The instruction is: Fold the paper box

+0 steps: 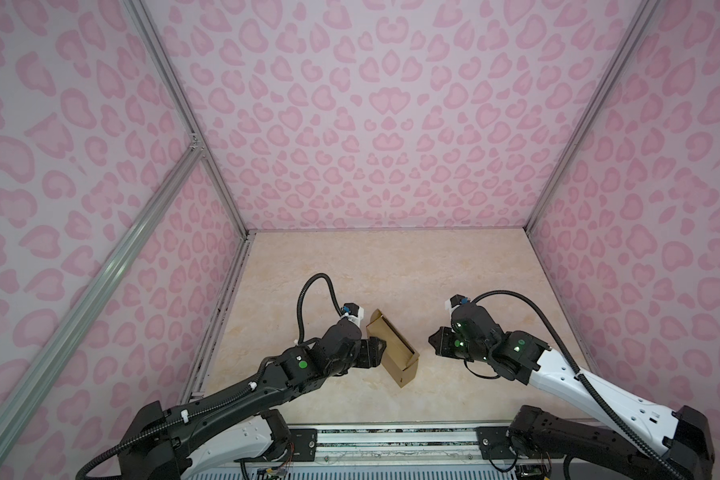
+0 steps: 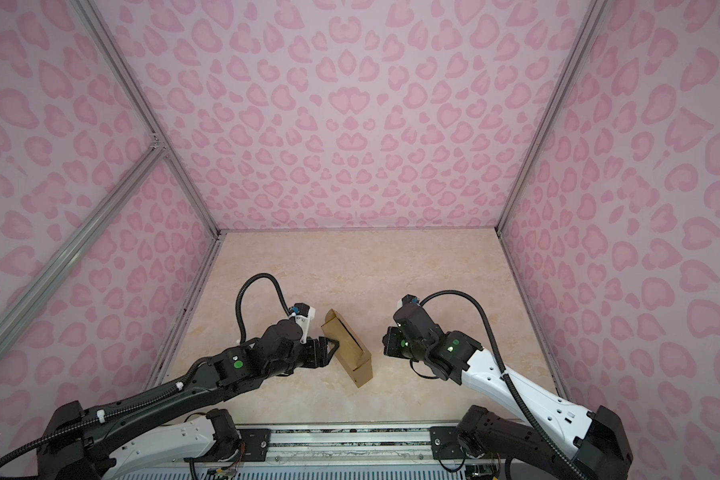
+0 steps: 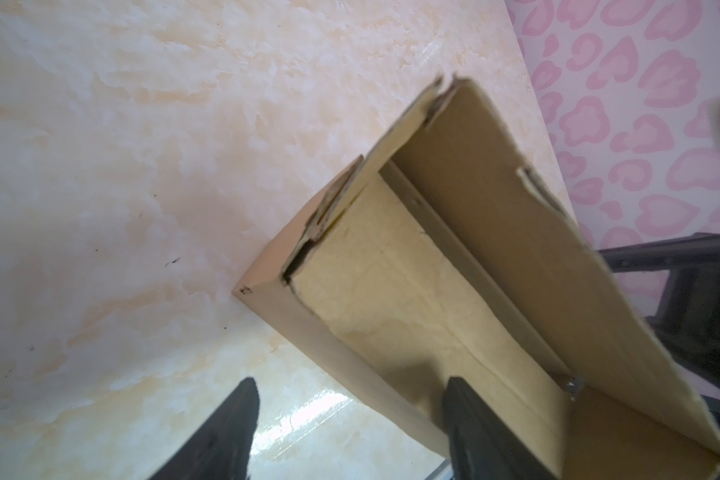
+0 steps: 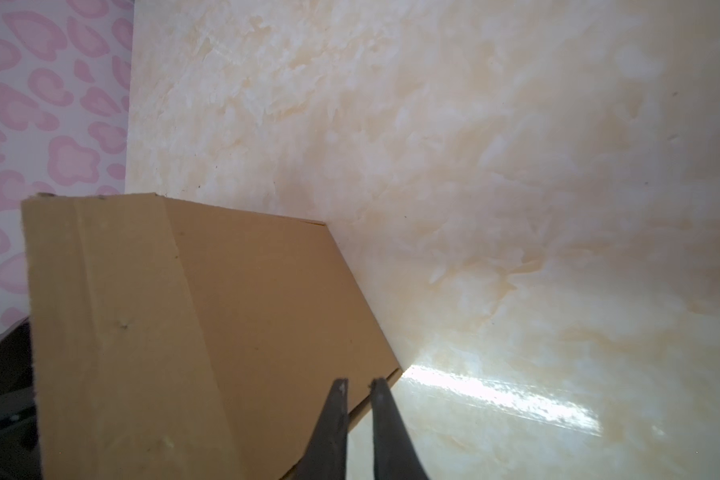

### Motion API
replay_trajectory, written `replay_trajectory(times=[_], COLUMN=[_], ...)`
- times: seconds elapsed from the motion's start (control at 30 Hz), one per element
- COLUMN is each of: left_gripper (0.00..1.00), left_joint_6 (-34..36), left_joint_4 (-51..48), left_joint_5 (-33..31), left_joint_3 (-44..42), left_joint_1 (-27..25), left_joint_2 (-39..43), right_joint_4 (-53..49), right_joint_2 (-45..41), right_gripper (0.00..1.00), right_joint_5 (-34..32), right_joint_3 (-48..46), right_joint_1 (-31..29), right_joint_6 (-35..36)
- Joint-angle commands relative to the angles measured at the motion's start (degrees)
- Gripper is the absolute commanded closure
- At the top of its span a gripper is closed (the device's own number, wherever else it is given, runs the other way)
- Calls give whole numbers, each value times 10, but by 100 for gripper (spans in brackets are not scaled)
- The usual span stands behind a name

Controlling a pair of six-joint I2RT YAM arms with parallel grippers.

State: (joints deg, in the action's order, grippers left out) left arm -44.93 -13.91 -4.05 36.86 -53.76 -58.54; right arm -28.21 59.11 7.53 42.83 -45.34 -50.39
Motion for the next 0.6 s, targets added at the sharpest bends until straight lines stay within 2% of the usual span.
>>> replay_trajectory(times=[0.0,0.2,0.57], left_gripper=[27,27,27], left_joint_6=[5,6,7], left_joint_4=[-58,-56,-54], left_joint_5=[3,5,5], left_joint_3=[-2,2,7], left_joint_1=[-1,-1,-2], left_joint_2=[-4,-13,-20], right_joint_4=[68,137,148], right_joint_2=[8,26,13], right_gripper=[86,87,88], right_joint_5=[34,48,47], right_joint_3=[-14,-46,-58], right_joint_1=[-14,-45,-55], right_joint_6=[-13,-47,-47])
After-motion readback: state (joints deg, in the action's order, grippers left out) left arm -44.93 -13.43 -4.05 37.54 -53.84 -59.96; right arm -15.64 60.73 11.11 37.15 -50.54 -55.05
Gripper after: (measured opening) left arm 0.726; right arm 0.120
